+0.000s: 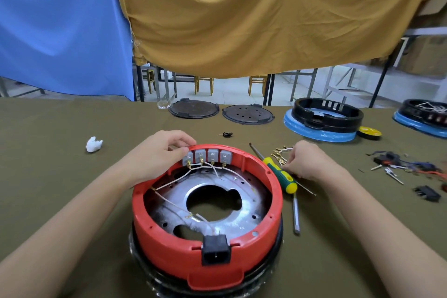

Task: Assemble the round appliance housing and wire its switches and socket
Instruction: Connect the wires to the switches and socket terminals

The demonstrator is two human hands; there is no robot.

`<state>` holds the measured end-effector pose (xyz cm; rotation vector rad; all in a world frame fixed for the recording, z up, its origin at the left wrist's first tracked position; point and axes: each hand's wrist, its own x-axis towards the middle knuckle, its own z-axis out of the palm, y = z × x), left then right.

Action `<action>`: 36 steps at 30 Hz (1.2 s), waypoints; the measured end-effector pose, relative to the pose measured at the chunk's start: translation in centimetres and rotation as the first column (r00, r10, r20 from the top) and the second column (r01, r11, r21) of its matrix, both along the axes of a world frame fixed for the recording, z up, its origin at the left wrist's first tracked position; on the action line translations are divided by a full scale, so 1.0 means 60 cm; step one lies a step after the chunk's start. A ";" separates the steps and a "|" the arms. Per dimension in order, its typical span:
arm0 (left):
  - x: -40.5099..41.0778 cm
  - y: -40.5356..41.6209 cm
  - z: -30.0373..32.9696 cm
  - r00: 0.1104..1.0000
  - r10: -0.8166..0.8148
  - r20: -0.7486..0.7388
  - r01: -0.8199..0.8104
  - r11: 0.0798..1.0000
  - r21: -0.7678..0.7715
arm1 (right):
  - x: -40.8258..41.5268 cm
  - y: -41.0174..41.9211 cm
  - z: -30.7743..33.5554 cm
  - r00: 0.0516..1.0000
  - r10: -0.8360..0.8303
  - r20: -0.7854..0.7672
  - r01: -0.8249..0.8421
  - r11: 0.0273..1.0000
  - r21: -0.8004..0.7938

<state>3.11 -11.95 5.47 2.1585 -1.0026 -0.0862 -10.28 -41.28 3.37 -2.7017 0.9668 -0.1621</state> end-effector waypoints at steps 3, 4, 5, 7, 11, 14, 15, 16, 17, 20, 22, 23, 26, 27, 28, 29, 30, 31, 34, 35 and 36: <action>0.000 -0.001 -0.001 1.000 -0.002 0.005 0.002 1.000 0.010 | 0.004 0.006 -0.001 0.999 0.023 -0.045 -0.026 0.998 -0.059; 0.001 -0.001 -0.001 1.000 0.000 0.006 0.000 1.000 0.011 | 0.004 0.005 -0.001 0.998 0.031 -0.062 -0.035 0.997 -0.064; 0.001 -0.001 -0.001 1.000 0.004 0.011 -0.004 1.000 0.015 | 0.004 0.004 -0.001 0.996 0.043 -0.077 -0.048 0.997 -0.063; 0.001 -0.001 -0.001 1.000 0.006 0.021 -0.006 1.000 0.024 | 0.001 -0.002 0.001 0.995 0.084 -0.060 -0.085 0.996 -0.019; -0.001 -0.001 -0.001 1.000 -0.003 0.016 0.002 1.000 0.028 | -0.003 -0.009 0.014 0.961 0.129 0.243 -0.185 0.957 0.223; -0.002 0.000 -0.001 1.000 -0.004 0.025 0.003 0.999 0.032 | -0.005 -0.001 0.024 0.882 0.063 0.467 -0.333 0.785 0.522; -0.002 0.000 -0.001 1.000 -0.004 0.030 0.003 0.999 0.036 | -0.006 0.005 0.028 0.847 0.041 0.531 -0.410 0.686 0.601; -0.002 0.001 0.000 0.999 -0.003 0.038 0.002 0.999 0.041 | -0.006 0.013 0.034 0.805 0.019 0.592 -0.481 0.604 0.635; -0.003 0.001 0.000 0.999 -0.006 0.048 0.003 0.999 0.046 | -0.006 0.021 0.042 0.760 -0.005 0.650 -0.539 0.554 0.634; -0.010 0.000 0.004 0.994 -0.018 0.109 0.011 0.998 0.068 | -0.007 0.059 0.068 0.635 -0.047 0.771 -0.672 0.458 0.581; -0.014 0.000 0.010 0.968 -0.019 0.252 0.000 0.997 0.077 | -0.007 0.095 0.081 0.597 -0.016 0.802 -0.755 0.326 0.569; -0.018 -0.001 0.015 0.954 -0.018 0.300 0.007 0.999 0.036 | -0.007 0.115 0.084 0.592 0.026 0.806 -0.782 0.260 0.566; -0.039 -0.006 0.031 0.983 -0.120 0.140 0.156 0.944 -0.290 | -0.001 0.178 0.075 0.572 0.176 0.801 -0.818 0.192 0.542; -0.048 -0.009 0.035 0.977 -0.210 0.041 0.208 0.890 -0.407 | 0.001 0.195 0.070 0.562 0.216 0.799 -0.825 0.220 0.520; -0.056 -0.011 0.037 0.959 -0.282 -0.022 0.235 0.837 -0.494 | 0.003 0.207 0.066 0.549 0.242 0.800 -0.832 0.253 0.494; -0.060 -0.012 0.037 0.944 -0.326 -0.054 0.245 0.800 -0.548 | 0.003 0.215 0.063 0.533 0.254 0.807 -0.839 0.283 0.465; -0.062 -0.012 0.036 0.934 -0.349 -0.077 0.243 0.777 -0.580 | 0.002 0.221 0.062 0.513 0.254 0.820 -0.846 0.308 0.435; -0.060 -0.012 0.035 0.928 -0.359 -0.103 0.228 0.763 -0.605 | 0.000 0.223 0.061 0.487 0.255 0.835 -0.854 0.341 0.394; -0.053 -0.009 0.033 0.899 -0.387 -0.203 0.164 0.729 -0.665 | -0.004 0.224 0.058 0.414 0.323 0.851 -0.841 0.494 0.222; -0.052 -0.009 0.033 0.886 -0.405 -0.226 0.159 0.722 -0.673 | -0.004 0.226 0.056 0.410 0.360 0.838 -0.833 0.522 0.183; -0.053 -0.010 0.032 0.874 -0.422 -0.240 0.159 0.716 -0.680 | -0.004 0.228 0.054 0.411 0.391 0.823 -0.828 0.538 0.158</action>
